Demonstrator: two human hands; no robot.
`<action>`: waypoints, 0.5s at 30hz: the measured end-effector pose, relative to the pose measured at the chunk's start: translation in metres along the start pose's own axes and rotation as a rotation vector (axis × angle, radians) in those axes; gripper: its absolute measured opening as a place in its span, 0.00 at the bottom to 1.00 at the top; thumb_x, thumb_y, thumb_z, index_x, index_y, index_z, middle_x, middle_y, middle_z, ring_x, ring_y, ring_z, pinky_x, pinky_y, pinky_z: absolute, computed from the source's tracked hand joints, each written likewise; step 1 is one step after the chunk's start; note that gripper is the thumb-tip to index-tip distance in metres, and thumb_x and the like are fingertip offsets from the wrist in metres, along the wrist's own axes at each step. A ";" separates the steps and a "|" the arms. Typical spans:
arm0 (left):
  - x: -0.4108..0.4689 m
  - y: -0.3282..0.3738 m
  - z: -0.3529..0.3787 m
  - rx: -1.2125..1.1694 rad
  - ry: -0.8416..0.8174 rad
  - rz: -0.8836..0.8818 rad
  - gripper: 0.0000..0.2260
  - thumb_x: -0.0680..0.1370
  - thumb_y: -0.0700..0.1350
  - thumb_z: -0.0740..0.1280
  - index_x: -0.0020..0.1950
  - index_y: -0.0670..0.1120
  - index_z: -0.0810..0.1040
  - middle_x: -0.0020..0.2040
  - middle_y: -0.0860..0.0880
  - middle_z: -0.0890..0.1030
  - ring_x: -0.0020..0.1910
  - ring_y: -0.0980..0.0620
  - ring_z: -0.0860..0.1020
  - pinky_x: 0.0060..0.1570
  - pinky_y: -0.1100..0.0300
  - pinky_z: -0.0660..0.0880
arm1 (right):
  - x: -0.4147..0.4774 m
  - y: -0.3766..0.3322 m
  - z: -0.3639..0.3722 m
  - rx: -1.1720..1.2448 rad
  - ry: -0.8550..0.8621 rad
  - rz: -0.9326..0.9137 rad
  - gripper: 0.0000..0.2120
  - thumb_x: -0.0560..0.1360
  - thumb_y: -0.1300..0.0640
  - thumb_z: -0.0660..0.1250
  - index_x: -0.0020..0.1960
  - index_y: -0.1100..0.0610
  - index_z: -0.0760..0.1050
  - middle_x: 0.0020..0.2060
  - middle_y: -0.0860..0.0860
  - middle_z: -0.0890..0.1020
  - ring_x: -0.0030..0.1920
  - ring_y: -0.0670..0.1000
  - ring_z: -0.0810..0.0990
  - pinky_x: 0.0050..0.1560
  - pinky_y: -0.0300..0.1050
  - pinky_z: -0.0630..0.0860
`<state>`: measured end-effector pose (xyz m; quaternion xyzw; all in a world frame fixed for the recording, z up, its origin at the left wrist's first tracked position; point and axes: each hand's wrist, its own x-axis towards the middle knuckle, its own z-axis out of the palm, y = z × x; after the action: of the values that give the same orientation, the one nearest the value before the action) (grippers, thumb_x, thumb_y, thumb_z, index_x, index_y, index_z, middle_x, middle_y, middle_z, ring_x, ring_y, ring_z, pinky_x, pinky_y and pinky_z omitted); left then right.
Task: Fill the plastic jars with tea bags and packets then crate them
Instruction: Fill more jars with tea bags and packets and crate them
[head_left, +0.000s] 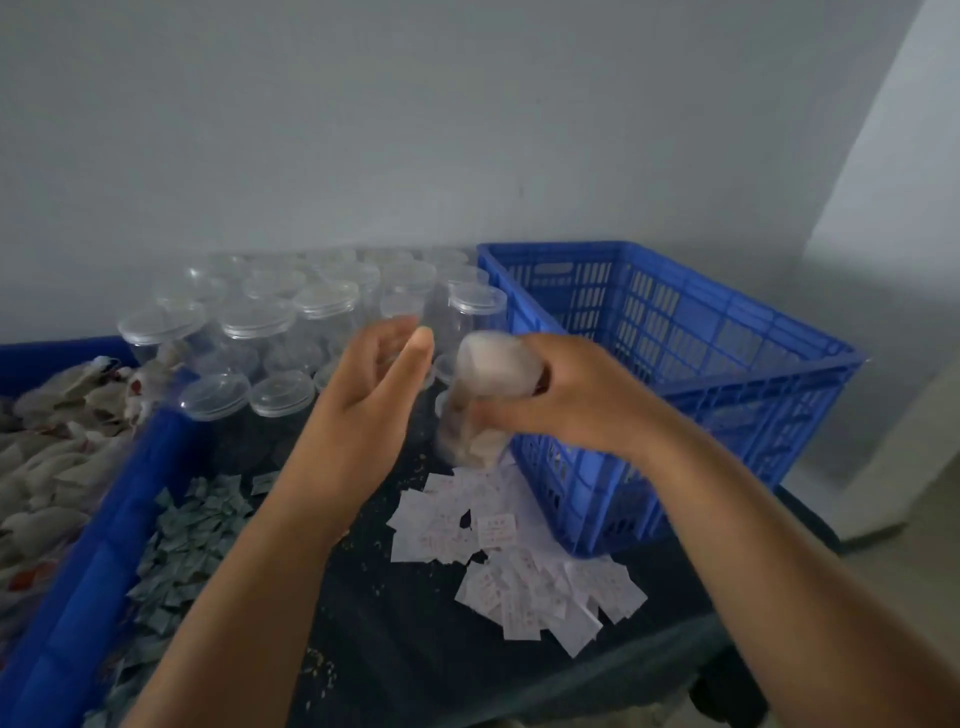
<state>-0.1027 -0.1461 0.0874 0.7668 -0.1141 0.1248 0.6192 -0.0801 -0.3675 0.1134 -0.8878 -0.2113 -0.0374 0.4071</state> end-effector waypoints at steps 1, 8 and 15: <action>0.006 0.004 0.006 -0.030 0.016 -0.001 0.31 0.72 0.76 0.60 0.70 0.62 0.75 0.63 0.66 0.80 0.60 0.69 0.79 0.62 0.58 0.77 | 0.003 -0.002 -0.021 -0.018 0.078 0.018 0.23 0.66 0.31 0.81 0.55 0.40 0.81 0.48 0.32 0.85 0.45 0.36 0.85 0.38 0.31 0.78; 0.048 0.023 0.087 0.314 -0.273 0.216 0.13 0.84 0.57 0.65 0.67 0.56 0.77 0.59 0.63 0.79 0.56 0.68 0.78 0.50 0.77 0.72 | 0.037 0.038 -0.131 -0.298 0.331 0.175 0.17 0.66 0.43 0.84 0.47 0.49 0.83 0.41 0.42 0.86 0.43 0.45 0.84 0.44 0.45 0.79; 0.082 0.028 0.190 0.704 -0.395 0.375 0.13 0.84 0.56 0.63 0.49 0.51 0.81 0.45 0.49 0.84 0.48 0.45 0.82 0.49 0.52 0.76 | 0.057 0.121 -0.149 -0.691 0.055 0.373 0.17 0.73 0.43 0.77 0.41 0.53 0.74 0.38 0.49 0.80 0.43 0.53 0.80 0.39 0.48 0.70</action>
<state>-0.0248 -0.3395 0.1022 0.9061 -0.3179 0.1175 0.2533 0.0368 -0.5280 0.1409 -0.9944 -0.0105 -0.0556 0.0898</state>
